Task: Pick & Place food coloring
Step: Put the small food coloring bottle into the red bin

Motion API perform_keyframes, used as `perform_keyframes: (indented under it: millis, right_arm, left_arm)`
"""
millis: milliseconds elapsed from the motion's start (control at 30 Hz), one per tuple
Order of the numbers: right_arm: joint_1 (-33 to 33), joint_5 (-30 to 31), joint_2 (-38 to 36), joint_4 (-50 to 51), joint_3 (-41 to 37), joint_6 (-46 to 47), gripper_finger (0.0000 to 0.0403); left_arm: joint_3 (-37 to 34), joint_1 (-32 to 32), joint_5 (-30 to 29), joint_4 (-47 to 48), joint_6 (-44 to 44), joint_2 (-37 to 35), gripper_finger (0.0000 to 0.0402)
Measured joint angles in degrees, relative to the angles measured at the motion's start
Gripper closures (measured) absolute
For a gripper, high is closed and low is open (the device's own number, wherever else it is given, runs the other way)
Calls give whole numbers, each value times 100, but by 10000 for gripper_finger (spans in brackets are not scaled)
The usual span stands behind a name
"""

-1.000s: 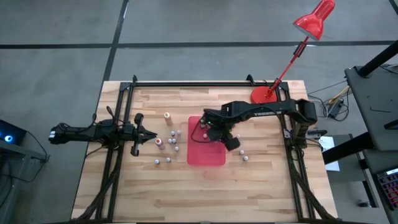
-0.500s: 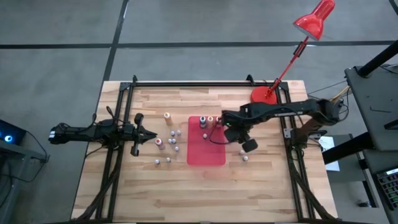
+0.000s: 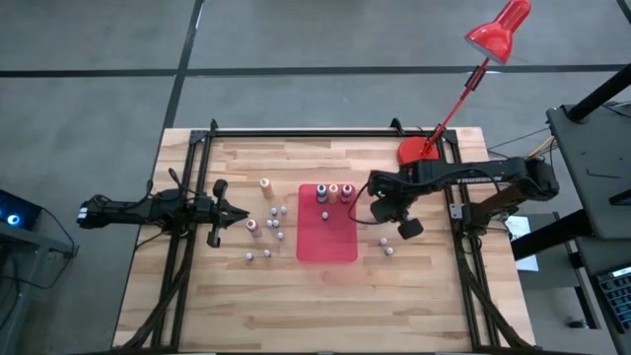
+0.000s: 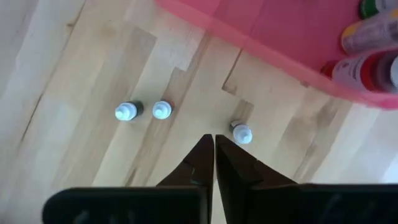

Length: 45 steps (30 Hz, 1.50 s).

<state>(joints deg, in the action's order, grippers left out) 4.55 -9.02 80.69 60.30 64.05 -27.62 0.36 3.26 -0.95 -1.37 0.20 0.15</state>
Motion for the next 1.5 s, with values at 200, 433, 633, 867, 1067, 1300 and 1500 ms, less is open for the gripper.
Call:
perform_keyframes:
  millis: [200,433,633,867,1067,1300,1500]
  right_arm:
    - [276,2,-70,103,-78,347,394]
    - [512,17,3,114,-87,605,394]
    - [577,4,81,112,-152,-389,394]
    - [639,2,92,77,-272,-2529,394]
    - [666,2,92,57,-275,-3763,394]
    - [796,3,92,-195,-277,-4169,394]
    - [852,2,155,-508,-277,-4158,394]
  left_arm:
    - [0,-1,0,0,-1,1,399]
    - [0,-1,0,0,0,-1,399]
    - [0,-1,0,0,0,-1,399]
    - [0,-1,-1,-2,-1,0,399]
    - [0,0,-2,-2,1,-1,399]
    - [0,-2,0,-2,-1,1,399]
    - [0,0,-1,-4,-1,0,399]
